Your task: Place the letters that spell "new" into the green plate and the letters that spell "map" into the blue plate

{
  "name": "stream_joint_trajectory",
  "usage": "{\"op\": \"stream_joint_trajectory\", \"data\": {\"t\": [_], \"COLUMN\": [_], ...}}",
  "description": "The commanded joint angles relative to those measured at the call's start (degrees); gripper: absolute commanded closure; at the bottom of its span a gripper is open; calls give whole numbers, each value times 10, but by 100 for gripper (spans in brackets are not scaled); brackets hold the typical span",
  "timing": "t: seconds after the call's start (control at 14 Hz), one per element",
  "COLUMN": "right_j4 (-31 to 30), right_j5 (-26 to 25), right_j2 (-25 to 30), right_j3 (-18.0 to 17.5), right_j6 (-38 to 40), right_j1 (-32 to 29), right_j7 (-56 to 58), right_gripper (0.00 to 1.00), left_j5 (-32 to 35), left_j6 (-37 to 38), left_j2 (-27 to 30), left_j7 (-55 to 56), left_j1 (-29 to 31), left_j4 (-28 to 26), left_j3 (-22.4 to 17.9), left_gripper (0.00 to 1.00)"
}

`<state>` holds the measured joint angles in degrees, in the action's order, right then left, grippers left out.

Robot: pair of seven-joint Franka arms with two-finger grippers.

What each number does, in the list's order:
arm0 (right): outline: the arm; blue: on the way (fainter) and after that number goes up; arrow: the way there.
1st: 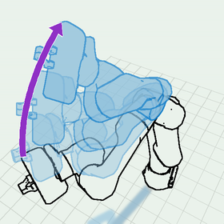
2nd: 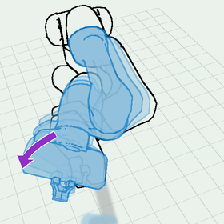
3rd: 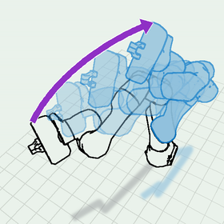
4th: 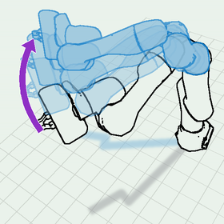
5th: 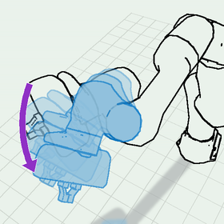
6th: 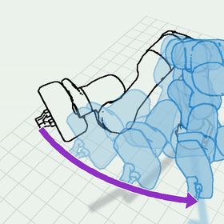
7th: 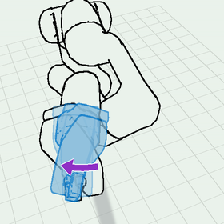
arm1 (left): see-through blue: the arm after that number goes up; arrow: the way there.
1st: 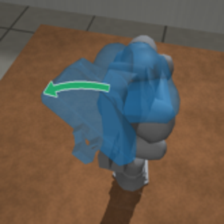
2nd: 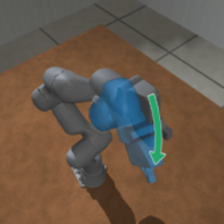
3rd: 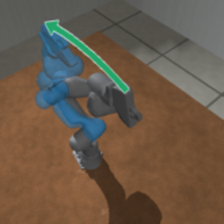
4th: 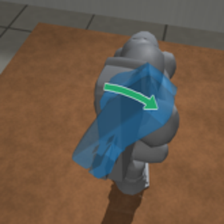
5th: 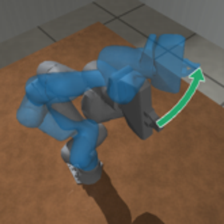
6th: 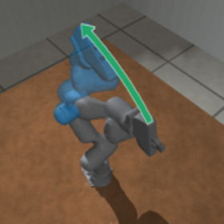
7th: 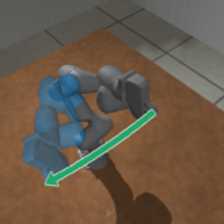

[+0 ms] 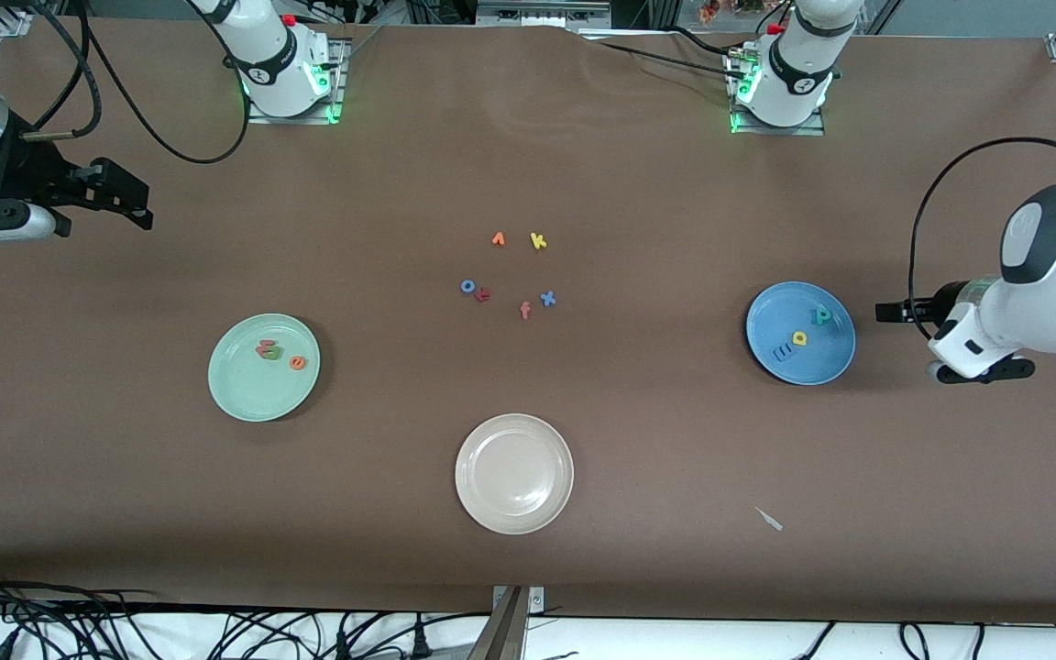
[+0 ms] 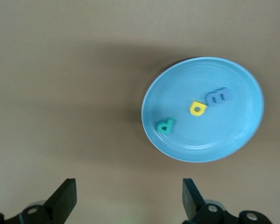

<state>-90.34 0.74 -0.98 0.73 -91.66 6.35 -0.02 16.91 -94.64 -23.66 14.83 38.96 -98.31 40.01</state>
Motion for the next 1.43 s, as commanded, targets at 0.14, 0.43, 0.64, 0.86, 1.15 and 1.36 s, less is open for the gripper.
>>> {"op": "stream_joint_trajectory", "data": {"t": [0.14,0.43,0.64,0.86,1.15,1.36], "right_j4": [7,7,7,7,5,6], "right_j5": [-6,-6,-6,-6,-6,-6], "right_j2": [3,4,4,4,4,3], "right_j3": [0,1,1,1,1,1], "right_j6": [11,11,11,12,12,11], "right_j1": [-1,-1,-1,-1,-2,-1], "right_j7": [8,8,9,9,9,9], "right_gripper": [0,0,0,0,0,0], "left_j5": [-102,-169,-169,-171,-213,-217], "left_j6": [31,37,37,61,118,123], "left_j2": [139,190,225,261,268,269], "left_j7": [-15,-14,-8,-8,-14,-16], "left_j1": [-144,-255,-309,-330,-326,-328], "left_j4": [-26,-24,-21,-14,23,36], "left_j3": [-144,-284,-328,-331,-331,-330], "left_gripper": [0,0,0,0,0,0]}}
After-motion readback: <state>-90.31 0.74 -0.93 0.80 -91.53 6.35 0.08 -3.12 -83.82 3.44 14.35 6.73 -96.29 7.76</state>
